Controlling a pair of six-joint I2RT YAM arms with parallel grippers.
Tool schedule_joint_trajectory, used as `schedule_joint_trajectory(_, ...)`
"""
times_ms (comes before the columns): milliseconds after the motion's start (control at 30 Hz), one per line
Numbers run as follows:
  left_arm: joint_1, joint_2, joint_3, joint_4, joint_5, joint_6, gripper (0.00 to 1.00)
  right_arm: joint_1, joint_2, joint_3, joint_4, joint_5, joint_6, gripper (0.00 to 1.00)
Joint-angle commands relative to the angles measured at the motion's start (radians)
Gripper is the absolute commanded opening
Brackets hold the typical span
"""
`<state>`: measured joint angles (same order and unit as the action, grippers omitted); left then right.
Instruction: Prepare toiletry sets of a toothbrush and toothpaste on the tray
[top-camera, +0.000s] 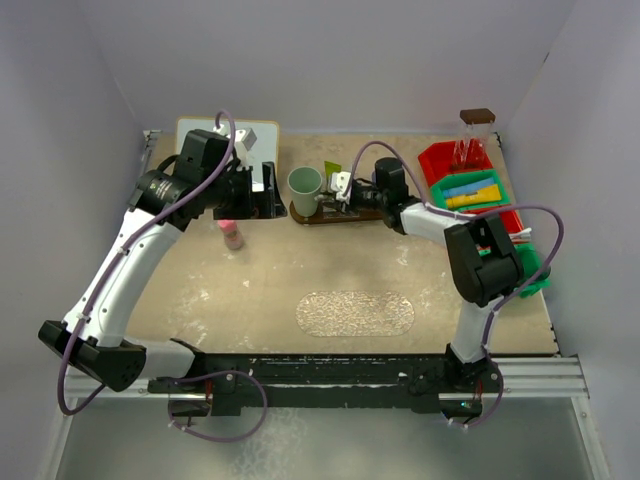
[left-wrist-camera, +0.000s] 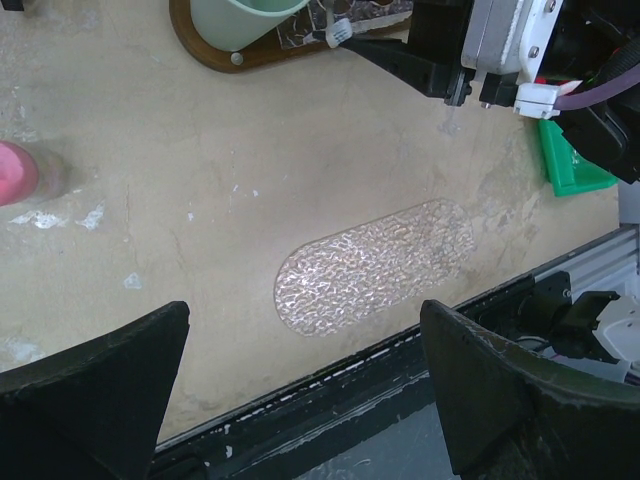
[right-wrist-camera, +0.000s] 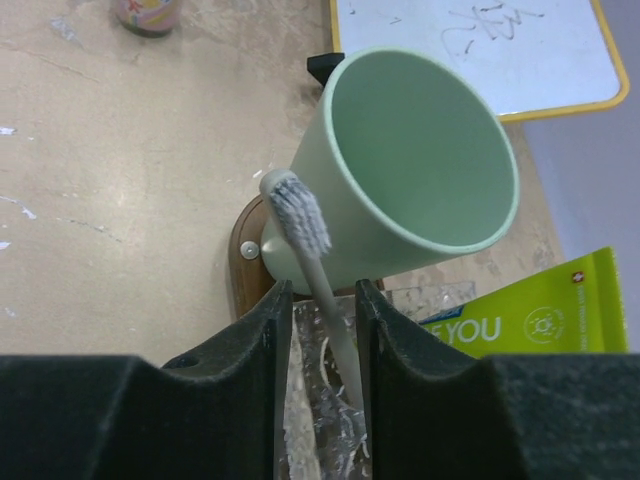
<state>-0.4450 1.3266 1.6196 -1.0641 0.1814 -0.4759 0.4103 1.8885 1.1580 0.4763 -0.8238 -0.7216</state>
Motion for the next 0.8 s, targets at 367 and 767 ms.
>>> schedule_joint_trajectory(367, 0.008, -0.033, 0.006, 0.096, 0.008, -0.007, 0.94, 0.001, -0.275, -0.119, -0.092, 0.005, 0.093, 0.61)
schedule_joint_trajectory(767, 0.008, -0.117, -0.116, 0.295, -0.017, -0.022, 0.94, -0.144, -0.803, -0.315, -0.57, 0.512, 0.485, 0.65)
